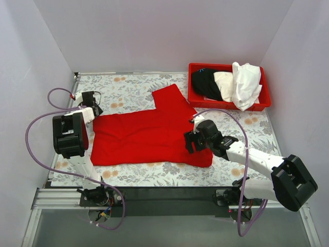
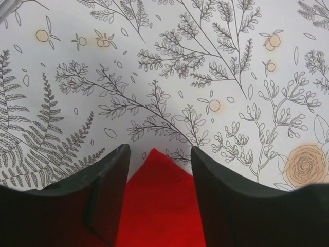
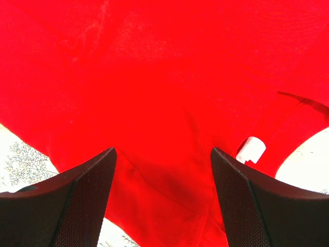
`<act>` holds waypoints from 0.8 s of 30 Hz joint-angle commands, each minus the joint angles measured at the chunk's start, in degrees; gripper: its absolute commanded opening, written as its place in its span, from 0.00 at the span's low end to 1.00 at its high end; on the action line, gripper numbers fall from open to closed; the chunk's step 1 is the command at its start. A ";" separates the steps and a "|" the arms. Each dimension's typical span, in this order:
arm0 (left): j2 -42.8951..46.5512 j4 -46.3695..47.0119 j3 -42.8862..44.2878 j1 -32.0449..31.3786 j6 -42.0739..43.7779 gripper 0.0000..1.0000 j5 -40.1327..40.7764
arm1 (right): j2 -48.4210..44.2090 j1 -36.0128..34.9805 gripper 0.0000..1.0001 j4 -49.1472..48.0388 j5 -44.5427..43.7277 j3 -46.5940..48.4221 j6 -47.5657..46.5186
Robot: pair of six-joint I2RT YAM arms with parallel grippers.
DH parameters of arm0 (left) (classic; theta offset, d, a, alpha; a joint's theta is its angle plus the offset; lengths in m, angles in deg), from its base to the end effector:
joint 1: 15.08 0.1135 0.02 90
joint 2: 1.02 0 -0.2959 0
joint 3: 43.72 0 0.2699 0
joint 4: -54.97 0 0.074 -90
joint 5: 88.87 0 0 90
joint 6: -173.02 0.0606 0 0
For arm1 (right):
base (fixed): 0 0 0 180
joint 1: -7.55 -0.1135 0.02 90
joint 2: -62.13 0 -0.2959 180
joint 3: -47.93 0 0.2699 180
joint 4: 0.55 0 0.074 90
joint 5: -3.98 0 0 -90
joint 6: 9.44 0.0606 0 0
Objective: Fold and stack the t-shirts
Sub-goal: Fold the tshirt
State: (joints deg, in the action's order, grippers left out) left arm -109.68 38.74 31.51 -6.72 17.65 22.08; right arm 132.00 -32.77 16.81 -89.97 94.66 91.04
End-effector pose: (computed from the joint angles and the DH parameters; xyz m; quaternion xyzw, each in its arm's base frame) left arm 0.4168 0.0832 0.1456 -0.6039 0.7009 -0.0118 0.3794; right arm 0.2075 0.1706 0.1979 -0.2197 0.8807 0.1512 0.3914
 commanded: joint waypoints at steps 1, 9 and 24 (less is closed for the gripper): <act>-0.32 -0.14 1.16 0.61 0.59 0.46 -1.44 | 0.01 -0.29 0.67 -1.70 -0.45 0.12 -0.11; 0.20 0.21 -0.69 0.69 0.76 0.39 -4.86 | 0.18 -0.29 0.67 -1.70 -0.54 0.39 0.33; 1.26 -0.14 -2.10 0.61 0.85 0.00 -5.21 | 0.01 -0.29 0.67 -1.70 -0.89 0.30 1.30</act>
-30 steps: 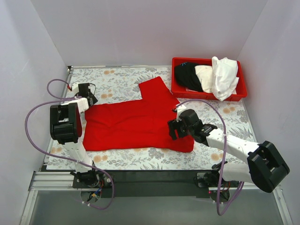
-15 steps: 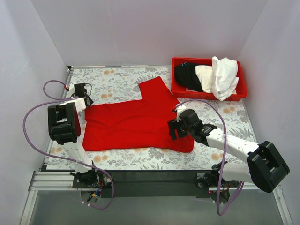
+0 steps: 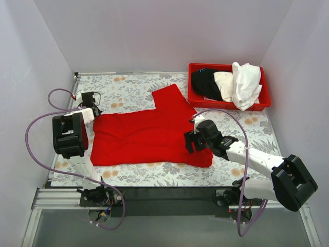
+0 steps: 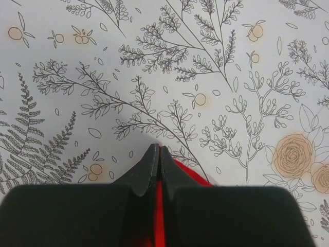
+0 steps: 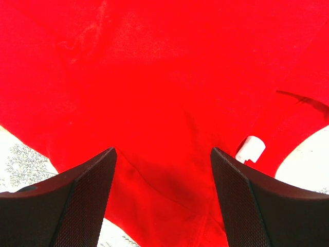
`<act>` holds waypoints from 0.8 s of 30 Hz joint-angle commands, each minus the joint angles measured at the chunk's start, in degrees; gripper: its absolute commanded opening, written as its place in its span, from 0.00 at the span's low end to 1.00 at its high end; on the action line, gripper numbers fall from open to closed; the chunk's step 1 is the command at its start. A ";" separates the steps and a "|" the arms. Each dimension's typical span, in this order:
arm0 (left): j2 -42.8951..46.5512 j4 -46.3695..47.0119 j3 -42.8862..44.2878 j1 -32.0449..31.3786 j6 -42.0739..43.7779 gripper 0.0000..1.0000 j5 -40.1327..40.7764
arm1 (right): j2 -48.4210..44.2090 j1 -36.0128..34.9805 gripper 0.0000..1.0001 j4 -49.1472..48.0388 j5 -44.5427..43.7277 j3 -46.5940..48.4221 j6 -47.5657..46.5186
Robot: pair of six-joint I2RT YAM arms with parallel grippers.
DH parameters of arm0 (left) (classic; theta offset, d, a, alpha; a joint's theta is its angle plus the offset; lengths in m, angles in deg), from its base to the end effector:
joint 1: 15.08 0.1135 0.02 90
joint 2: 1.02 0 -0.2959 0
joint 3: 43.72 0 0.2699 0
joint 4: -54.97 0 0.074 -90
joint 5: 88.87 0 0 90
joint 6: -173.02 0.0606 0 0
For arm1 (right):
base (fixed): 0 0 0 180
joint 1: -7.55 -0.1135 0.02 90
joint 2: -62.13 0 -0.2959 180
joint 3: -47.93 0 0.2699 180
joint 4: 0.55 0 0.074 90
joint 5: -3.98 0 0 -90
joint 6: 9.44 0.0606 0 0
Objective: Fold and stack the t-shirts
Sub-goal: Fold the tshirt
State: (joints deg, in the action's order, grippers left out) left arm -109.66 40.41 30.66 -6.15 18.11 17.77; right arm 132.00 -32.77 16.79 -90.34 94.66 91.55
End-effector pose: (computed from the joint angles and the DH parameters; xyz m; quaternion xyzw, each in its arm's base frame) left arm 0.4168 0.0831 0.1425 -0.5971 0.7100 -0.0437 0.3708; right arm 0.2077 0.1703 0.1980 -0.2145 0.8819 0.1503 0.3921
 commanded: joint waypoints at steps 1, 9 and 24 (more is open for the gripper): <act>1.32 -1.80 -1.25 0.04 0.39 0.00 -1.09 | 0.01 -0.29 0.67 -1.68 -0.60 0.39 0.97; 3.78 0.31 -1.51 0.12 0.92 0.00 -3.11 | 2.72 -0.29 0.67 1.83 -3.32 7.93 1.85; 2.64 4.88 -2.03 1.62 0.31 0.00 -10.49 | 38.44 0.32 0.67 11.93 -16.24 60.87 -8.95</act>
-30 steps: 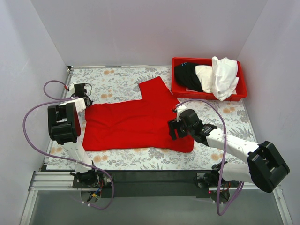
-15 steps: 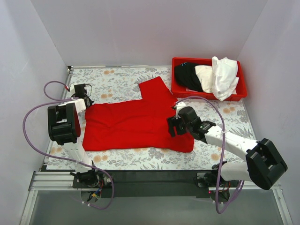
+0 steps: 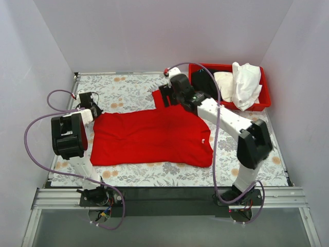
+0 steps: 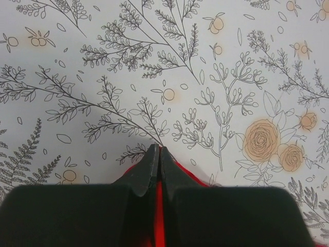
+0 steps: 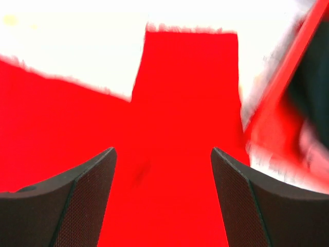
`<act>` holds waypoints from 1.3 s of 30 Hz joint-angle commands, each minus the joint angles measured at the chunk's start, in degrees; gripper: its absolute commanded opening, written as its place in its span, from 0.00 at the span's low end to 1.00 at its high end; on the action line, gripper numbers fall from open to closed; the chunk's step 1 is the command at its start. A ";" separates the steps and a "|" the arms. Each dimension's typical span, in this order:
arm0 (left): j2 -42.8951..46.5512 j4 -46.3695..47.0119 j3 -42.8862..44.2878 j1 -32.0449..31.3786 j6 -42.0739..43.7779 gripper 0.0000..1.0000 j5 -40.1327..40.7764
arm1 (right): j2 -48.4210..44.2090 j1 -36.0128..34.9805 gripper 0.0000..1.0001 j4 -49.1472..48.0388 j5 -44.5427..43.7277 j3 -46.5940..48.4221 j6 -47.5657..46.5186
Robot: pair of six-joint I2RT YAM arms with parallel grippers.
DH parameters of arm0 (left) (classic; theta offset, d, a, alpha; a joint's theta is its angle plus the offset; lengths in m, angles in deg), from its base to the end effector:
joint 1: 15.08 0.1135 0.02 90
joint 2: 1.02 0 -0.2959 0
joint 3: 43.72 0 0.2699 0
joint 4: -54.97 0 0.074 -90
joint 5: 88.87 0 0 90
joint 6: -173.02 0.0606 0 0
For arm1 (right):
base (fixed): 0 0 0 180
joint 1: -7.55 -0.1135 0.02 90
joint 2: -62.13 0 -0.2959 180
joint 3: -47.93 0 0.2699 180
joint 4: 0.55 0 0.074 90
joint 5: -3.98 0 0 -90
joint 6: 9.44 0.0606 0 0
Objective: Fold and stack the t-shirts
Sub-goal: Fold the tshirt
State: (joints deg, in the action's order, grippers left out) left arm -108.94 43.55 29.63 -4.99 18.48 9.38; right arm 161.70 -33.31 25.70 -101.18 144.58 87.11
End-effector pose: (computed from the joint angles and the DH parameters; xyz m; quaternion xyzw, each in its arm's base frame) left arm 0.4183 0.0833 0.1455 -0.5820 0.7191 -0.1117 0.3628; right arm 0.3541 0.2853 0.3270 -0.1883 0.8365 0.0976 0.5052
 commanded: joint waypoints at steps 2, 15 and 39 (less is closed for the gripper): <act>2.45 2.17 -1.53 0.55 0.02 0.00 -2.19 | 17.27 2.71 0.67 4.51 -4.88 18.19 -4.87; 2.63 2.61 -2.94 0.81 -0.24 0.00 -2.80 | 41.76 14.57 0.66 2.95 7.77 48.64 -3.21; 2.54 2.17 -2.59 0.90 -0.33 0.00 -3.42 | 48.79 16.43 0.67 -0.23 13.40 48.90 -3.82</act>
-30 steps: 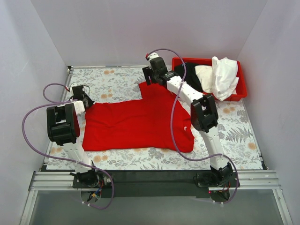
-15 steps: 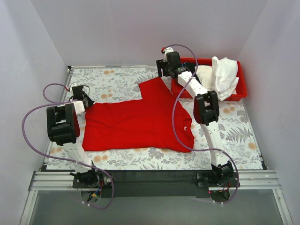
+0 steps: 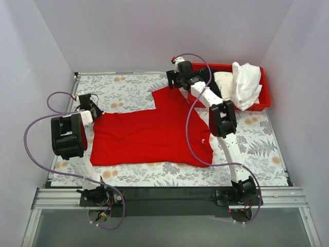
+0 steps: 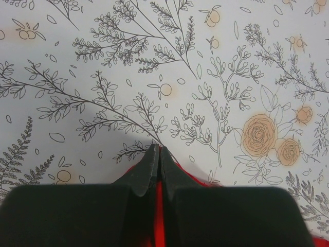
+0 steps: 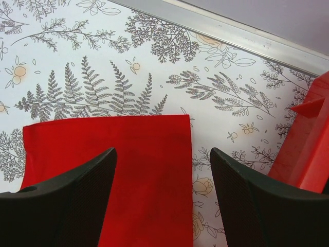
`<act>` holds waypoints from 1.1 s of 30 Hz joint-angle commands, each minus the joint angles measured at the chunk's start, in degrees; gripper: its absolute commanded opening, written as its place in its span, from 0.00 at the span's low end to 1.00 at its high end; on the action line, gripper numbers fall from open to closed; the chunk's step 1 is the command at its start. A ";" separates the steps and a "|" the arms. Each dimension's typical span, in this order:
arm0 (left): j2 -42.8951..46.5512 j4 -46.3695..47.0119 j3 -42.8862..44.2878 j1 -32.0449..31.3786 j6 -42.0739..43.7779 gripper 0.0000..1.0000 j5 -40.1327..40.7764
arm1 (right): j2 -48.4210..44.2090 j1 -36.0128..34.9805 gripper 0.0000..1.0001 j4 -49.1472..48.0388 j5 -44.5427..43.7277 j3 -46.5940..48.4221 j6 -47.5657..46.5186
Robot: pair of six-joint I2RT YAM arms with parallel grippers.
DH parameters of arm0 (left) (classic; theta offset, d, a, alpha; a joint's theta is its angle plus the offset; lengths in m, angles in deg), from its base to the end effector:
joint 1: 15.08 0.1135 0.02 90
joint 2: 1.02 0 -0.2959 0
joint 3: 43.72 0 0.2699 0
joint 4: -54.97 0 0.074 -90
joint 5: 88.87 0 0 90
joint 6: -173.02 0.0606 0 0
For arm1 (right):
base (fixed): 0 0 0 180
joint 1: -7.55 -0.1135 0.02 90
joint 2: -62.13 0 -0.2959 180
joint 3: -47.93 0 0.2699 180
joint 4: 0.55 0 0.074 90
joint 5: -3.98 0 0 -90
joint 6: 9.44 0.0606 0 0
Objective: Fold and stack the t-shirts
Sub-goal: Fold the tshirt
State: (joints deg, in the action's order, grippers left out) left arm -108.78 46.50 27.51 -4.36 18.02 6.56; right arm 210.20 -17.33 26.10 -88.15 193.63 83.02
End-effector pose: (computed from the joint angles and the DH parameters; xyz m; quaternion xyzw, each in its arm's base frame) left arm 0.4137 0.0842 0.1397 -0.5807 0.7175 -0.1354 0.3601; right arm 0.5983 0.2750 0.1936 -0.1582 0.8470 0.1043 0.4967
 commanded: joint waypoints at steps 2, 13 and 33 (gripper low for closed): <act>2.56 -0.78 -0.65 0.18 0.13 0.00 -0.60 | 0.38 0.45 0.67 -0.09 0.20 -0.23 0.88; 3.35 -0.78 -1.00 0.18 0.13 0.00 -1.39 | -1.38 0.54 0.64 1.32 0.20 -6.99 3.25; 4.14 -0.69 -1.53 0.18 0.13 0.00 -1.39 | -2.17 0.27 0.28 2.72 -0.77 -6.83 2.55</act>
State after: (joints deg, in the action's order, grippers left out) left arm -108.04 46.46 26.62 -4.36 18.00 5.56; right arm 209.09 -17.75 24.41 -89.22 185.15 86.13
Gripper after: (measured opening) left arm 0.016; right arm 0.313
